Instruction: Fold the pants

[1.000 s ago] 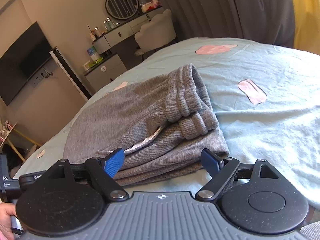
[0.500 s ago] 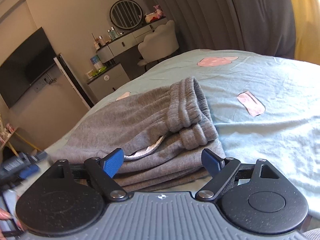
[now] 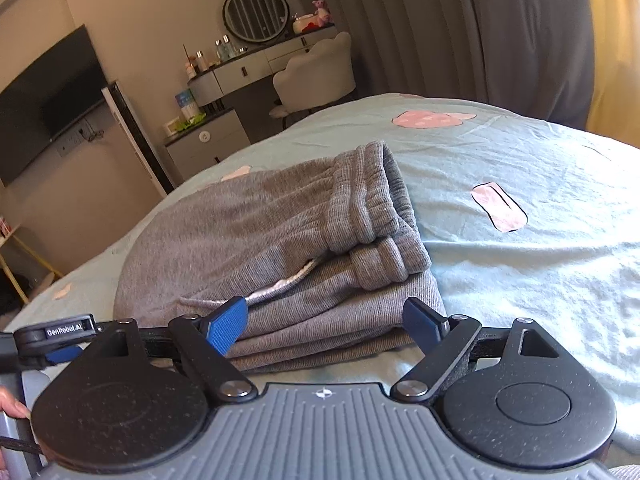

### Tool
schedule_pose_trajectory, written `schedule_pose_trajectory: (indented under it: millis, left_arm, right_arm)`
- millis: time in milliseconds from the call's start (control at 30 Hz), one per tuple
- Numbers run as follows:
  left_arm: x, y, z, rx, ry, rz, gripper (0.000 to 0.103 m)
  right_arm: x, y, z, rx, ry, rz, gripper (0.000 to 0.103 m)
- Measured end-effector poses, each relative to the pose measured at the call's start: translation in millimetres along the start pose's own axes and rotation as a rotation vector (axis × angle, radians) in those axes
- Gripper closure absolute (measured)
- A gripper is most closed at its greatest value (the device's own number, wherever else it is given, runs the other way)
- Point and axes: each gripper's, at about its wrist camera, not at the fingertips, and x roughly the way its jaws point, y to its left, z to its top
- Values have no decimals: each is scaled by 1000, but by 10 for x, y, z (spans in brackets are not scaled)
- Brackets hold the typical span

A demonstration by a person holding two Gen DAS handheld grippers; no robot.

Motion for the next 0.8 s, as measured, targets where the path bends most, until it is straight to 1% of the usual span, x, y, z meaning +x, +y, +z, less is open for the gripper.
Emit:
schedule_pose_trajectory:
  millis: [100, 267, 400, 500, 567, 633, 700, 800]
  left_arm:
    - [36, -66, -49, 39, 8, 21, 6]
    - [-67, -60, -98, 19, 47, 16, 5]
    - [-166, -65, -108, 34, 80, 25, 5]
    - [-273, -154, -171, 91, 98, 29, 5]
    - [-336, -270, -252, 167, 115, 28, 5]
    - [-424, -387, -339, 238, 101, 22, 4]
    - [-534, -473, -439, 283, 76, -4, 2]
    - [-652, -512, -528, 301, 61, -60, 2]
  right_arm:
    - [22, 12, -4, -22, 20, -18, 18]
    - [-77, 33, -5, -46, 16, -28, 16]
    - [-175, 94, -33, -88, 24, -31, 11]
    - [-207, 165, -99, -130, 75, -41, 10]
    - [-229, 216, -124, -154, 103, -40, 8]
    - [-267, 265, -152, -173, 112, -33, 6]
    - [-299, 321, -176, -202, 111, -40, 6]
    - [-324, 391, -211, -242, 105, -57, 6]
